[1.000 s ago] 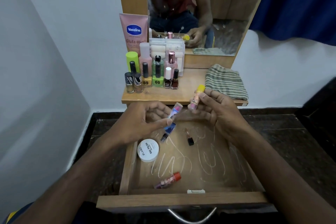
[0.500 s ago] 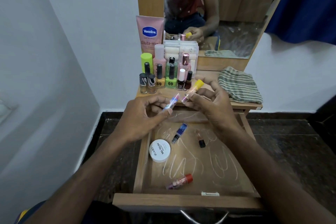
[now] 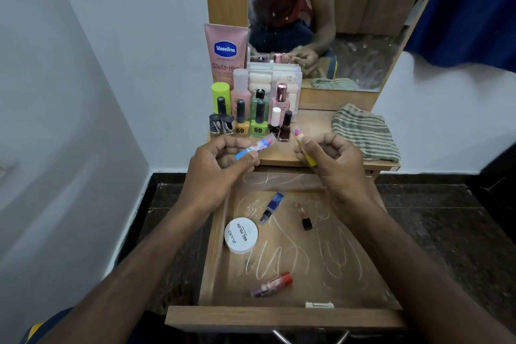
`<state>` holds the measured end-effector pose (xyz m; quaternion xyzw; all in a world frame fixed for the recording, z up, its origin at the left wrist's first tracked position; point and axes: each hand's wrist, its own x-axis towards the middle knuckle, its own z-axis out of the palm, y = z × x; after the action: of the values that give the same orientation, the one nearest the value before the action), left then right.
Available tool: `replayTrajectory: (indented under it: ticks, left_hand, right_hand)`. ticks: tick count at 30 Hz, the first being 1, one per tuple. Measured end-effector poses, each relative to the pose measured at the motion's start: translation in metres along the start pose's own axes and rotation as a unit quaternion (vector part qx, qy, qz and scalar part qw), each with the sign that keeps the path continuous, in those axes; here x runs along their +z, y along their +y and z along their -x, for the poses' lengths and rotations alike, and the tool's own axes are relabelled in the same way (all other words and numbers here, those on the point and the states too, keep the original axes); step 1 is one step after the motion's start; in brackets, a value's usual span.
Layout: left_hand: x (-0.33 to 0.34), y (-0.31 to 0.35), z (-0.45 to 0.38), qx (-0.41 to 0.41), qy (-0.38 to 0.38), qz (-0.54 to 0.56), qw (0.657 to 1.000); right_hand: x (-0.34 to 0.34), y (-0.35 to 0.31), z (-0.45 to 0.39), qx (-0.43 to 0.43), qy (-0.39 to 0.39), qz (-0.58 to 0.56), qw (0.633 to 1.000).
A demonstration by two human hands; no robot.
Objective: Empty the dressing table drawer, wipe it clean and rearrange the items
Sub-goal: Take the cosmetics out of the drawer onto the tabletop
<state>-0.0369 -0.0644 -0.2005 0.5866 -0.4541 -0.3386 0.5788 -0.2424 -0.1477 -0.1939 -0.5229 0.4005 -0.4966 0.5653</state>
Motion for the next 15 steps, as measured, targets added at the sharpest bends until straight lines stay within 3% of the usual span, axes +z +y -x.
replayTrajectory:
  ticks: [5, 8, 13, 15]
  left_hand:
    - [0.005, 0.0, 0.004, 0.057, -0.087, -0.131, 0.986]
    - [0.007, -0.002, 0.005, 0.072, -0.109, -0.163, 0.978]
    - [0.009, -0.001, 0.011, 0.015, 0.01, 0.013, 1.0]
    - [0.006, -0.001, 0.012, 0.027, 0.063, 0.039, 0.997]
  right_hand:
    - [0.001, -0.008, 0.001, 0.018, -0.062, 0.008, 0.998]
    - [0.0, -0.011, 0.001, -0.034, -0.058, 0.099, 0.993]
    - [0.01, -0.01, -0.001, -0.198, 0.008, 0.266, 0.943]
    - [0.023, -0.007, -0.004, -0.229, 0.001, 0.292, 0.929]
